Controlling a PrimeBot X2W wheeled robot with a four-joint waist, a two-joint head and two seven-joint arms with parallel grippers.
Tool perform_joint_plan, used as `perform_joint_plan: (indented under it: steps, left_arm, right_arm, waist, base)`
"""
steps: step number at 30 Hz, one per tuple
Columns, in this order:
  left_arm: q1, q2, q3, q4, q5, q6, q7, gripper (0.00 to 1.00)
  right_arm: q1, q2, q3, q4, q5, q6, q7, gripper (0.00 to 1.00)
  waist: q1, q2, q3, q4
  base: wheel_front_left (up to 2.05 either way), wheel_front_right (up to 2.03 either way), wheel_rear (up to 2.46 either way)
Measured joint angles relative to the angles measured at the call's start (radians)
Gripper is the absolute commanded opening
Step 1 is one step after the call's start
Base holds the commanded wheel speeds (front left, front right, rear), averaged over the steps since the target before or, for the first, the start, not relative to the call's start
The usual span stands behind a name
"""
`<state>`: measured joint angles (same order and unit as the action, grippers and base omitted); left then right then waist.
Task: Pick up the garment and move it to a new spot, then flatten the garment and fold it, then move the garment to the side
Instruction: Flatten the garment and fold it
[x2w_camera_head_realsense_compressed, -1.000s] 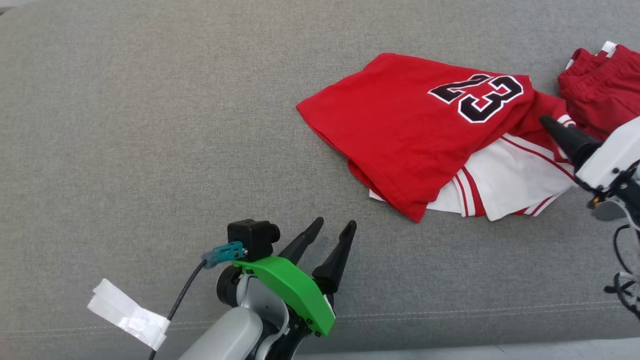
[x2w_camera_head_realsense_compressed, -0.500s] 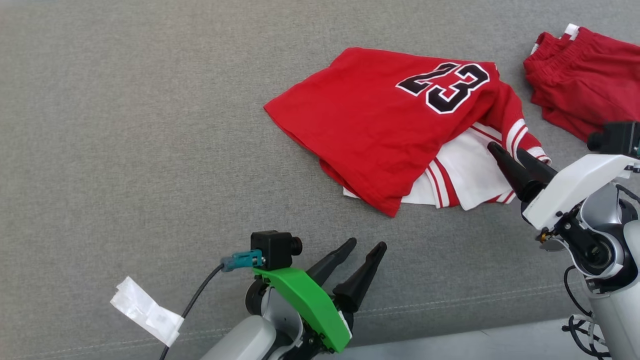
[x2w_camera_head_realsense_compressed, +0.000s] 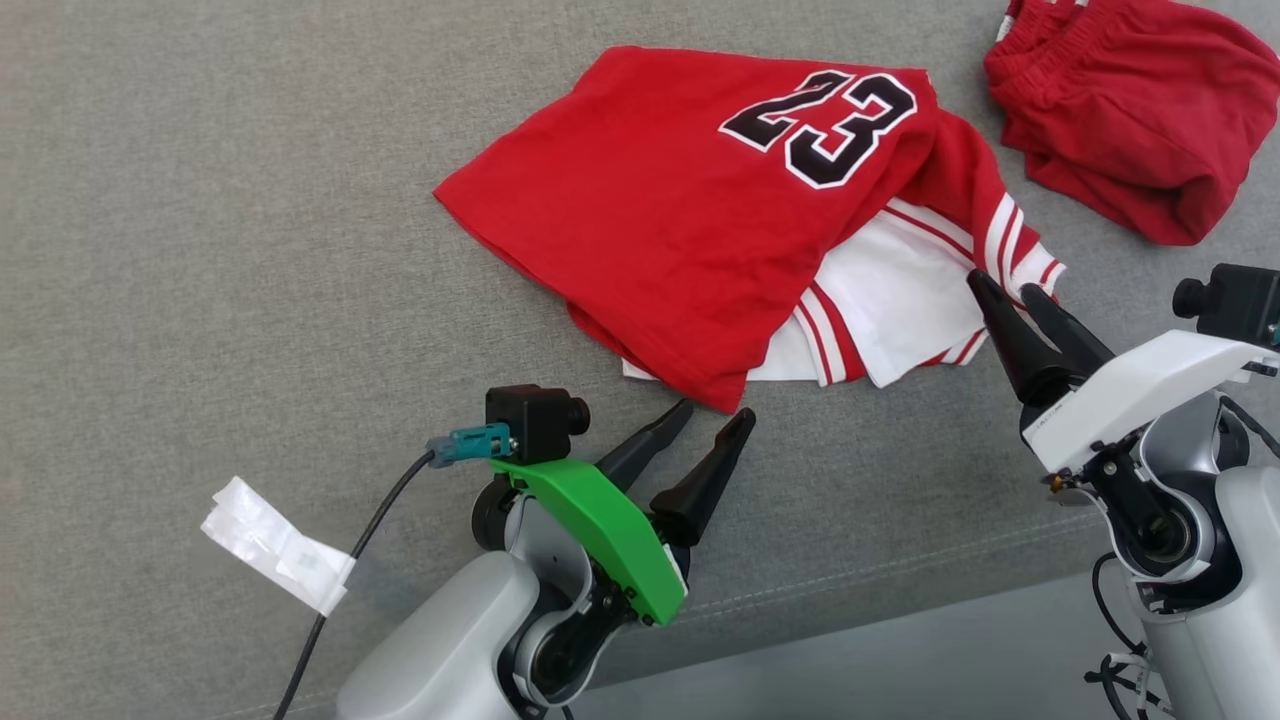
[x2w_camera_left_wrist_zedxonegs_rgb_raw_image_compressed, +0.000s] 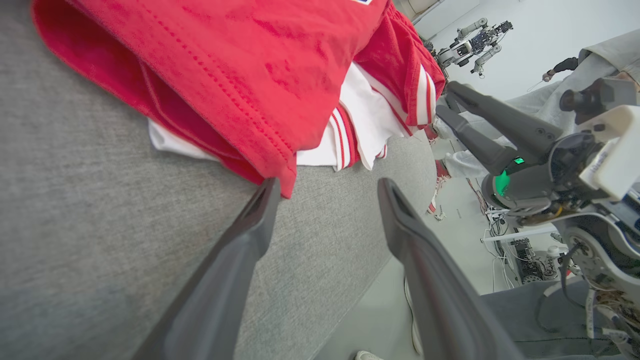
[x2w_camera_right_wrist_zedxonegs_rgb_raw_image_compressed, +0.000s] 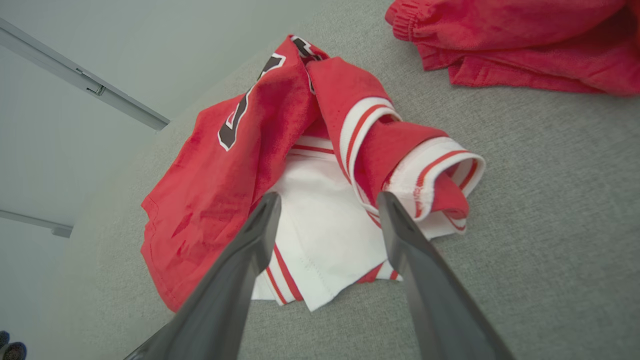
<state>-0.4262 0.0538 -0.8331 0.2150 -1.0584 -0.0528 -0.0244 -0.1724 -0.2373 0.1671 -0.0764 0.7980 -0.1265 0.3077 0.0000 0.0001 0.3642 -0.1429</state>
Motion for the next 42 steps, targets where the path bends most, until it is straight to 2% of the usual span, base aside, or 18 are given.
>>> perform_joint_plan:
  steps: [8,16,26,42]
  left_arm:
    - [-0.024,0.0,-0.023,0.028,-0.003,-0.01,-0.003,1.0]
    - [-0.074,-0.002,-0.027,0.035,-0.03,-0.017,-0.031,1.0]
    - [-0.117,-0.004,-0.053,0.058,-0.048,-0.026,-0.049,1.0]
    - [-0.159,-0.012,-0.107,0.087,-0.099,-0.044,-0.084,1.0]
  right_arm:
    - [0.028,0.041,0.012,-0.03,-0.021,0.0,-0.053,1.0]
    - [0.084,0.095,0.111,-0.029,-0.073,0.0,-0.079,1.0]
    - [0.107,0.137,0.084,0.06,-0.095,0.0,-0.135,1.0]
    - [0.037,0.149,0.113,0.131,-0.115,0.002,-0.193,1.0]
  waist:
    - [0.0,0.0,0.039,-0.03]
    - [0.0,0.0,0.065,-0.041]
    - [0.0,0.0,0.08,-0.043]
    - [0.0,0.0,0.082,-0.003]
  base:
    - [0.0,0.0,0.0]
    - [0.0,0.0,0.0]
    - [0.0,0.0,0.0]
    - [0.0,0.0,0.0]
